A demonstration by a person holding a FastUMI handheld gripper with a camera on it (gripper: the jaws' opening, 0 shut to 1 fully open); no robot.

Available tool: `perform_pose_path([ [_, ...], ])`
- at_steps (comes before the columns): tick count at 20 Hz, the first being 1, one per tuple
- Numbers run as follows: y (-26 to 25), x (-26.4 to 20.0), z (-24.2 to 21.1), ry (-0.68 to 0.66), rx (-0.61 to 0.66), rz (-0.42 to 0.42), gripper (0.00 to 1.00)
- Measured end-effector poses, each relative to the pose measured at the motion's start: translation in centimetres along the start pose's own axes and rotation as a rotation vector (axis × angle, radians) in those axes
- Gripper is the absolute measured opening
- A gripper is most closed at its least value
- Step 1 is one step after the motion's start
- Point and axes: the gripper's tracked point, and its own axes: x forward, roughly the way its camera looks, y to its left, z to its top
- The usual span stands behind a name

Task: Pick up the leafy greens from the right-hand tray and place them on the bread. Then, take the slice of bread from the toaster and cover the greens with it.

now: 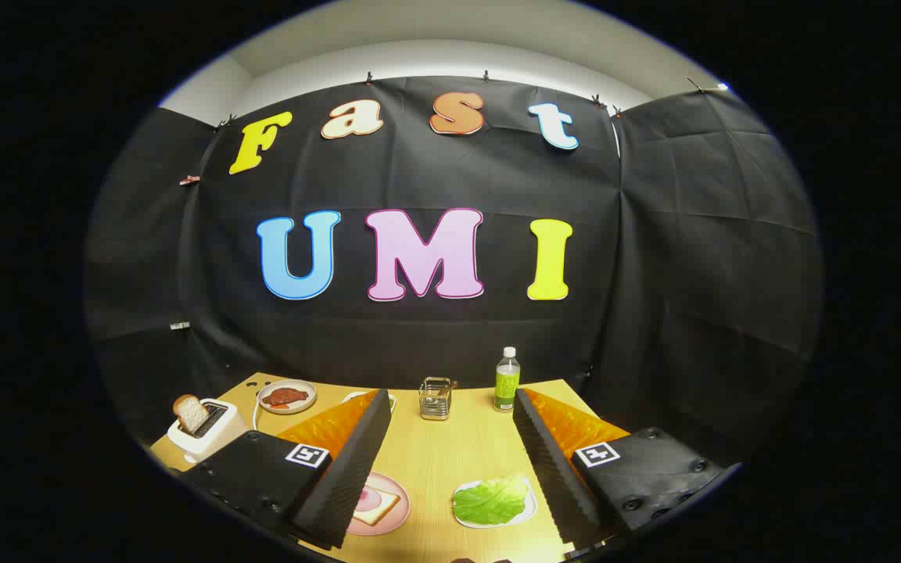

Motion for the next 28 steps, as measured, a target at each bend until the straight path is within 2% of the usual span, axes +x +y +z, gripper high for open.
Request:
perform_pose_path([
  [18,-0.4,3.0,-2.5,0.071,0.041,-0.012,0.98],
  [28,-2.5,4.3,-7.6,0.199,0.042,-0.053,0.98],
])
